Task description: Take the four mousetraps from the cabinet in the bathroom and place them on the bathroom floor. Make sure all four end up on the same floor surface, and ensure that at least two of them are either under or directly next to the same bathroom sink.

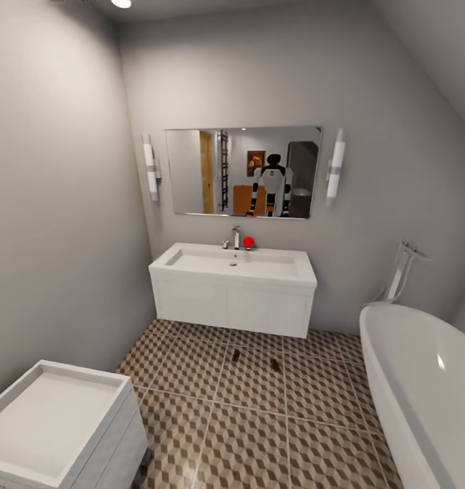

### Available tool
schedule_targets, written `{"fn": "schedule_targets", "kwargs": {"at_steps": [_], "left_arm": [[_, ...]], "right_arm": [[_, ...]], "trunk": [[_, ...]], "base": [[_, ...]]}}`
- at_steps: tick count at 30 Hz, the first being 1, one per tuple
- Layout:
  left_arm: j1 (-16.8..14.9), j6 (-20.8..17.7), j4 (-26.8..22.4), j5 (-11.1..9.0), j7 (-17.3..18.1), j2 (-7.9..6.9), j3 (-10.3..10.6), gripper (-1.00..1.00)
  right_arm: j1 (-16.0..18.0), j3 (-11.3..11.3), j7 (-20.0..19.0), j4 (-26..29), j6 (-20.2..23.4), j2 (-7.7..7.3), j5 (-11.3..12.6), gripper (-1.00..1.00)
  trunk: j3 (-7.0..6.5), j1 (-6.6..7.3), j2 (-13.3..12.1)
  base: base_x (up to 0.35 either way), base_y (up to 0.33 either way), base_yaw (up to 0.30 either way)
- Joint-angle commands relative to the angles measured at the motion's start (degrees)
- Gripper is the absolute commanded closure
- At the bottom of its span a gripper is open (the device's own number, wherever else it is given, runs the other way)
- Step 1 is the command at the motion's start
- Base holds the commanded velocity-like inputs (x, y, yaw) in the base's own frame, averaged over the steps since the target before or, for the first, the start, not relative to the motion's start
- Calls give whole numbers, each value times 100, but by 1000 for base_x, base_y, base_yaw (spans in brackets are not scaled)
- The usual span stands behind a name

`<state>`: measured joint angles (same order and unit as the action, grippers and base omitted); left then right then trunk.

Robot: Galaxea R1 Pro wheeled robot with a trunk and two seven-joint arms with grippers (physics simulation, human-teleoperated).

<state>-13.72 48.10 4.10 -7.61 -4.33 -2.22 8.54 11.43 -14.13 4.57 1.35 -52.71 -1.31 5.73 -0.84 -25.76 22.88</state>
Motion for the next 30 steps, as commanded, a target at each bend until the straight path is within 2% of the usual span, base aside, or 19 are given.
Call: {"fn": "schedule_targets", "kwargs": {"at_steps": [1,30], "left_arm": [[-5,23,21,-39,-15,3,51,-100],[1,15,21,-39,-15,29,51,-100]], "right_arm": [[-3,-51,12,2,-12,4,57,-100],[-10,-46,26,0,0,43,51,-100]], "trunk": [[2,-2,4],[85,-2,4]], "base": [[0,0,224],[0,0,272]]}}
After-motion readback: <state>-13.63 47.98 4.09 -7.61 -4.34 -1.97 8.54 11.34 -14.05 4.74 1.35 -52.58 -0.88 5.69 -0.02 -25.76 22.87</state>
